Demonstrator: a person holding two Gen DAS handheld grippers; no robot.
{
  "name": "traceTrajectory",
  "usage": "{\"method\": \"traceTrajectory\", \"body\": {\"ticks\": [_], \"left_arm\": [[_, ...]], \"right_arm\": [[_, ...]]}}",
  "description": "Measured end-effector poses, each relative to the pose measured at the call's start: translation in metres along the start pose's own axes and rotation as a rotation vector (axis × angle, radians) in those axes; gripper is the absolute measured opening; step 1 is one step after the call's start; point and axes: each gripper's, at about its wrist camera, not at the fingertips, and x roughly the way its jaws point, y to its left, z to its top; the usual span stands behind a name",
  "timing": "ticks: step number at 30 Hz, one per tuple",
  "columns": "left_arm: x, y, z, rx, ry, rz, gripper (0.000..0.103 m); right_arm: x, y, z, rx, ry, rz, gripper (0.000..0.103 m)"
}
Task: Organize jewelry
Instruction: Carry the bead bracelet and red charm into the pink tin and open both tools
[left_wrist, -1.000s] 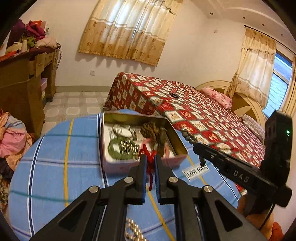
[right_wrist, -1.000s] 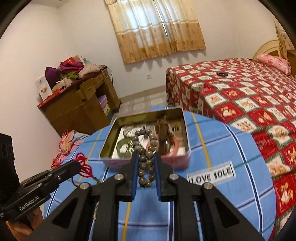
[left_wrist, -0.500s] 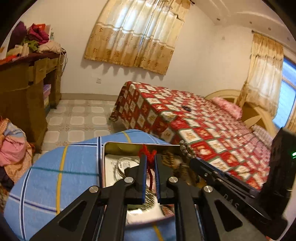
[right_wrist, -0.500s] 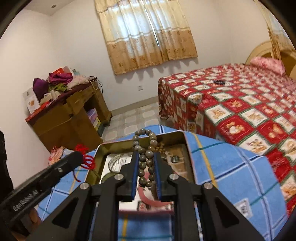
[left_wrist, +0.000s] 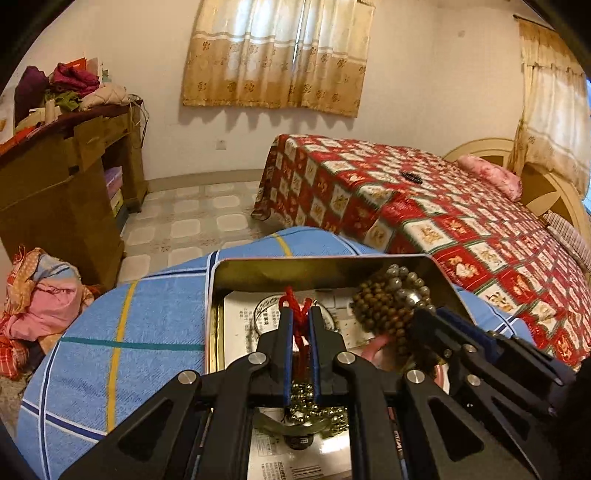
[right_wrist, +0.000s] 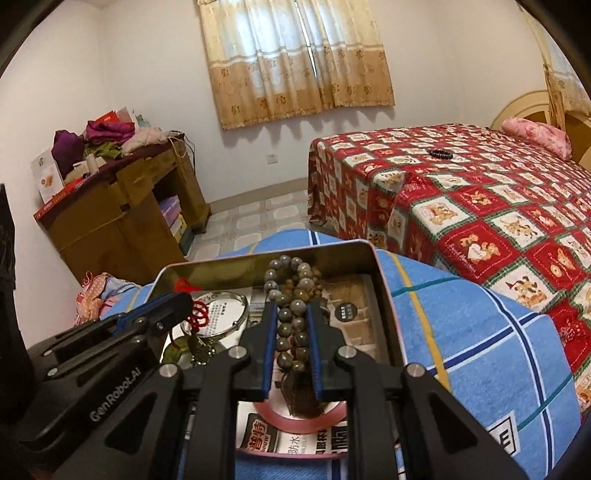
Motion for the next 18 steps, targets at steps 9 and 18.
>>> {"method": "traceTrajectory", "body": {"ticks": [9, 18], "left_arm": [[0.009, 0.001, -0.004, 0.002, 0.026, 0.045, 0.008], [0.008, -0.002, -0.001, -0.009, 0.040, 0.084, 0.051]], "right_arm": [[0.001, 0.003, -0.002, -0.016, -0.010, 0.013, 0.026], [-0.009, -0.014, 0.002, 0.078, -0.059, 0.011, 0.046]]}}
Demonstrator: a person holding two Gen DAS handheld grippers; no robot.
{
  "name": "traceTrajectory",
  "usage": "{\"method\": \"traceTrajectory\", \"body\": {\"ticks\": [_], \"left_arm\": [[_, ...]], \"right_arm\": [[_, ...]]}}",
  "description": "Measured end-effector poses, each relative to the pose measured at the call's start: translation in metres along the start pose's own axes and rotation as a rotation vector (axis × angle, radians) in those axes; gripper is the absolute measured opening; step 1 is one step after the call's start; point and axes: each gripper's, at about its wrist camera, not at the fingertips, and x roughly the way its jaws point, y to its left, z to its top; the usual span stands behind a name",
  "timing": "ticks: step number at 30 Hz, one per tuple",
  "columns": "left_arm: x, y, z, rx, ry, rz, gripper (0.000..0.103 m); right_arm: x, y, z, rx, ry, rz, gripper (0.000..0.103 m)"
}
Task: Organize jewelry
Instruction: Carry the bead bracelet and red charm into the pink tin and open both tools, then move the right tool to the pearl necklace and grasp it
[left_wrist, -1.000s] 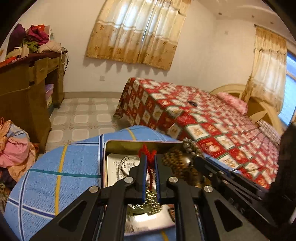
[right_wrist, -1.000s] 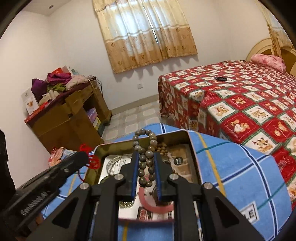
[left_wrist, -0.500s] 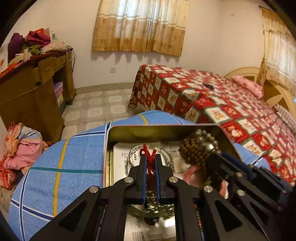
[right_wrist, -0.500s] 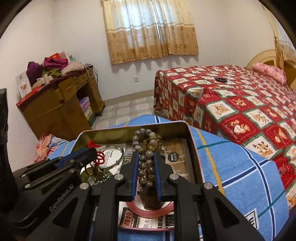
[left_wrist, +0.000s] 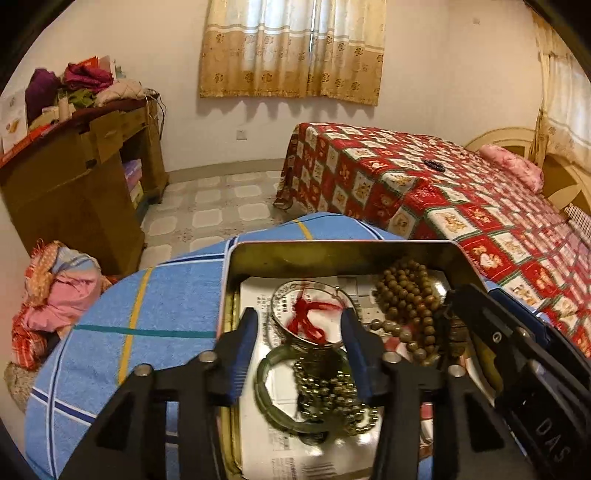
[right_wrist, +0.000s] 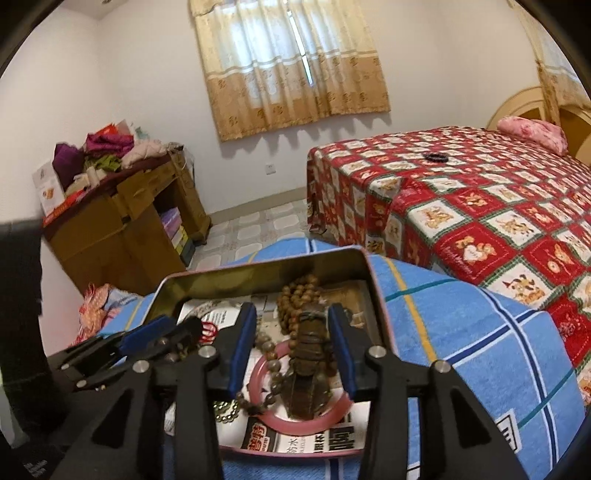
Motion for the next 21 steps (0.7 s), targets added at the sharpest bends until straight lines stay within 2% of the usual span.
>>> {"method": "traceTrajectory", "body": {"ticks": [3, 9, 13, 18, 21], "left_arm": [[-0.004, -0.002, 0.001, -0.002, -0.002, 0.016, 0.056], [-0.019, 0.004, -0.006, -0.035, -0.002, 0.005, 0.058], [-0.038, 0.017, -0.014, -0.069, 0.019, -0.080, 0.058], [-0.071, 0.026, -0.024, -0.077, -0.003, -0.080, 0.058], [-0.083, 0.032, -0.037, -0.083, 0.009, -0.060, 0.058]], "right_arm": [[-0.004, -0.005, 0.001, 0.033, -0.019, -0.001, 0.056], [-0.011, -0.004, 0.003, 0.034, -0.051, 0.011, 0.057], [-0.010, -0.003, 0.001, 0.036, -0.008, 0.007, 0.057], [-0.030, -0.006, -0.008, 0.060, 0.025, 0.013, 0.057], [-0.045, -0.009, -0.018, 0.077, 0.048, 0.019, 0.057]]}}
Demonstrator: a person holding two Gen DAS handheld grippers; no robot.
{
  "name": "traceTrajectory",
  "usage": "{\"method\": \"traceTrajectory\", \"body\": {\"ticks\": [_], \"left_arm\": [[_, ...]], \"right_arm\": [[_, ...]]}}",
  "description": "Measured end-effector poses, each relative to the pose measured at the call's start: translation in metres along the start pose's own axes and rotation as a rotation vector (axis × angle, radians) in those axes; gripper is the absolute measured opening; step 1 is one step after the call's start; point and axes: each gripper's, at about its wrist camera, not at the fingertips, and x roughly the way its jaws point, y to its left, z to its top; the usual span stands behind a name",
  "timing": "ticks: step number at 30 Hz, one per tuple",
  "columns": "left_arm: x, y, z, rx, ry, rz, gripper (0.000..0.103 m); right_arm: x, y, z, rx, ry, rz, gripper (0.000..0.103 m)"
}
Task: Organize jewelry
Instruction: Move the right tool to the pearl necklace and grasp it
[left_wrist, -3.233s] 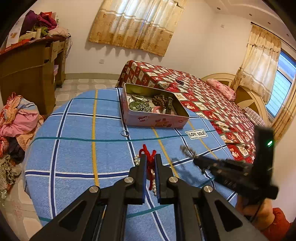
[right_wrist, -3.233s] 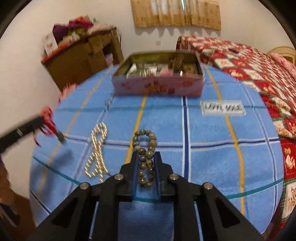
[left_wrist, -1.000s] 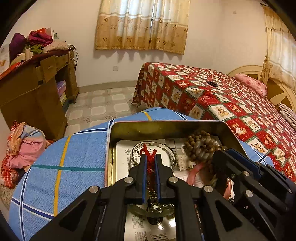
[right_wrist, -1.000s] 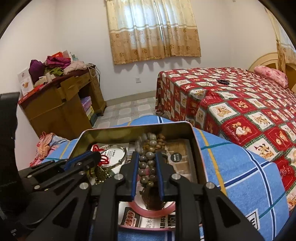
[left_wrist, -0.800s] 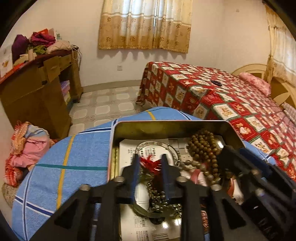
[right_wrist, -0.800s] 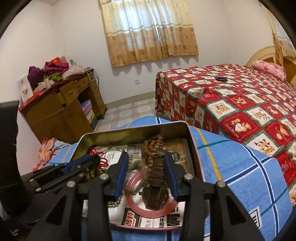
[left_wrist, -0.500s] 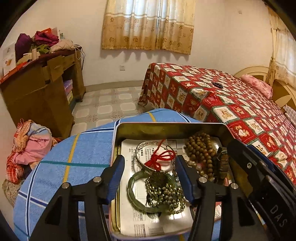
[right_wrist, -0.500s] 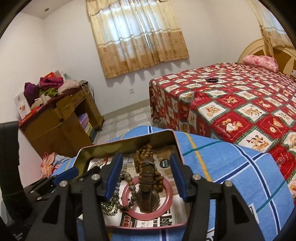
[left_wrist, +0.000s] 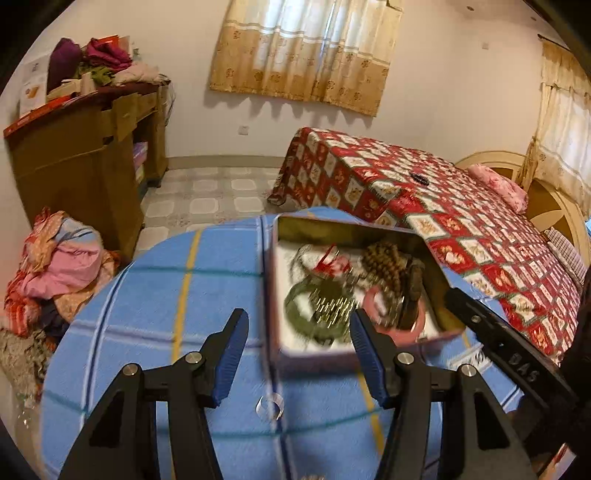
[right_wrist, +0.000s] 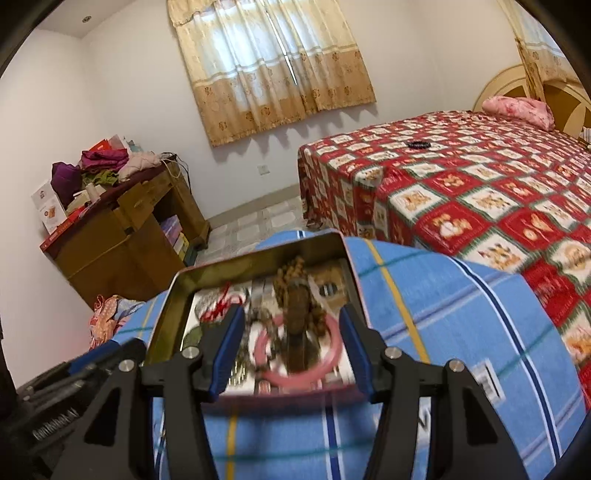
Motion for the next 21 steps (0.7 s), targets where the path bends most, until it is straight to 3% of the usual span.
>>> {"method": "traceTrajectory", "body": {"ticks": [11, 21], "left_arm": [[-0.036, 0.018, -0.062, -0.003, 0.049, 0.078, 0.058], [-0.065, 0.030, -0.101, 0.037, 0.066, 0.169, 0.058]], "right_arm": [[-0.039, -0.007, -0.059, 0.001, 0.153, 0.023, 0.057], [-0.061, 0.005, -0.091, -0.068, 0.212, 0.054, 0.057]]}}
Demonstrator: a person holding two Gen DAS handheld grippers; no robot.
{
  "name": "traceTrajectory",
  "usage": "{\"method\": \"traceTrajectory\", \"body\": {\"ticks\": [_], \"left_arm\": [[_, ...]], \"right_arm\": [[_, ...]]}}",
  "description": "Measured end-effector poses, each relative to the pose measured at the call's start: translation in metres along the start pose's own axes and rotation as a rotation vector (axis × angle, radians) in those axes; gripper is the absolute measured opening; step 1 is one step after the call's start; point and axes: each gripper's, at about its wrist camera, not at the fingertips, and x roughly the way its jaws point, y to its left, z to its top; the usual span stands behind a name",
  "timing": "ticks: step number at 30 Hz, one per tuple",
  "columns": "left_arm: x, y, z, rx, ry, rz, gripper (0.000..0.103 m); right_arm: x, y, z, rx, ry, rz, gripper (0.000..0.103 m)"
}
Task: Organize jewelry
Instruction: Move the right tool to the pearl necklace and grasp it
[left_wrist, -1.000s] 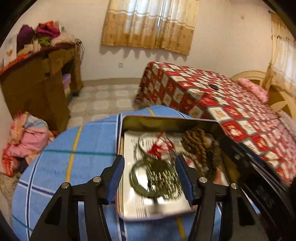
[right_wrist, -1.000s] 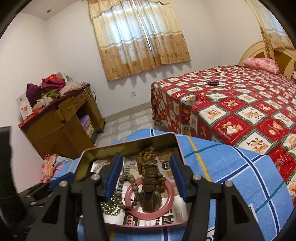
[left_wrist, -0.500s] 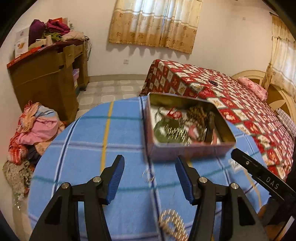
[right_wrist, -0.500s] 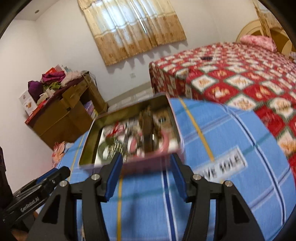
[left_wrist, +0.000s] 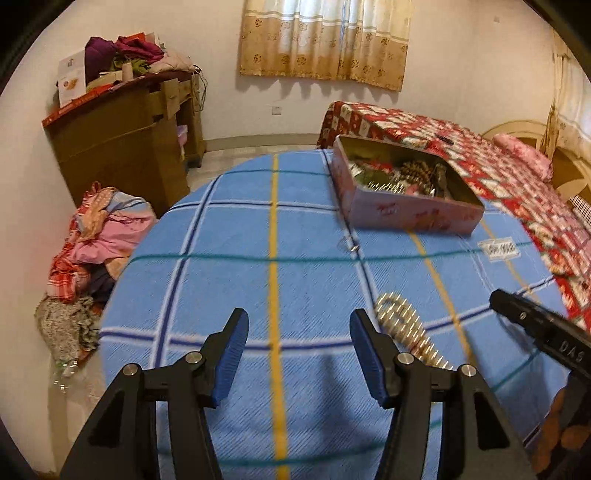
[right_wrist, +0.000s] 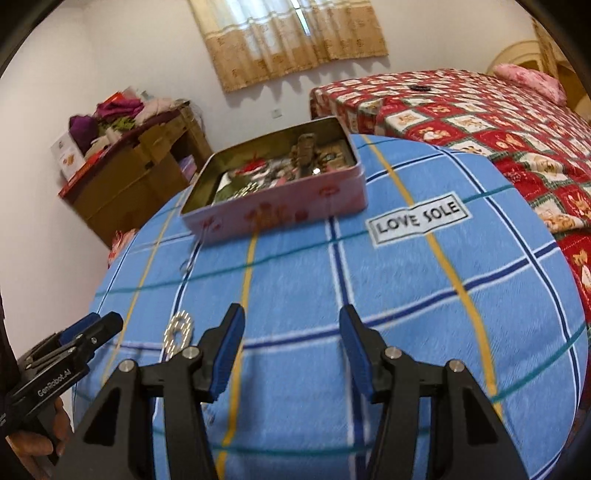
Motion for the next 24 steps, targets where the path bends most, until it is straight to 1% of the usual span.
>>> {"method": "traceTrajectory", "body": {"ticks": [5, 10, 13, 17, 18, 19, 20, 21, 22, 24], "left_arm": [[-0.004, 0.007, -0.012, -0.011, 0.017, 0.005, 0.058], [0.000, 0.010, -0.014, -0.025, 0.028, 0.005, 0.058], [-0.001, 0.011, -0.014, -0.025, 0.024, -0.004, 0.058], [0.000, 0.016, -0.012, -0.043, 0.016, -0.004, 0.058], [0.000, 0.017, -0.012, -0.047, 0.017, -0.006, 0.058], [0.001, 0.018, -0.012, -0.049, 0.017, -0.008, 0.058], [0.002, 0.019, -0.012, -0.050, 0.018, -0.010, 0.058], [0.004, 0.019, -0.011, -0.050, 0.019, -0.016, 0.058], [0.005, 0.019, -0.010, -0.051, 0.021, -0.020, 0.058], [0.008, 0.018, -0.009, -0.055, 0.027, -0.032, 0.058]], "right_arm": [[0.001, 0.017, -0.006, -0.051, 0.032, 0.051, 0.057], [0.012, 0.051, -0.011, -0.167, 0.084, 0.099, 0.057], [0.027, 0.069, -0.016, -0.234, 0.123, 0.090, 0.054], [0.042, 0.084, -0.023, -0.300, 0.173, 0.077, 0.052], [0.041, 0.086, -0.023, -0.313, 0.168, 0.069, 0.051], [0.042, 0.086, -0.022, -0.317, 0.172, 0.071, 0.044], [0.043, 0.086, -0.022, -0.326, 0.174, 0.057, 0.041], [0.044, 0.087, -0.022, -0.338, 0.172, 0.036, 0.034], [0.044, 0.087, -0.022, -0.348, 0.172, 0.023, 0.029], [0.044, 0.086, -0.023, -0.366, 0.171, 0.015, 0.025]]}}
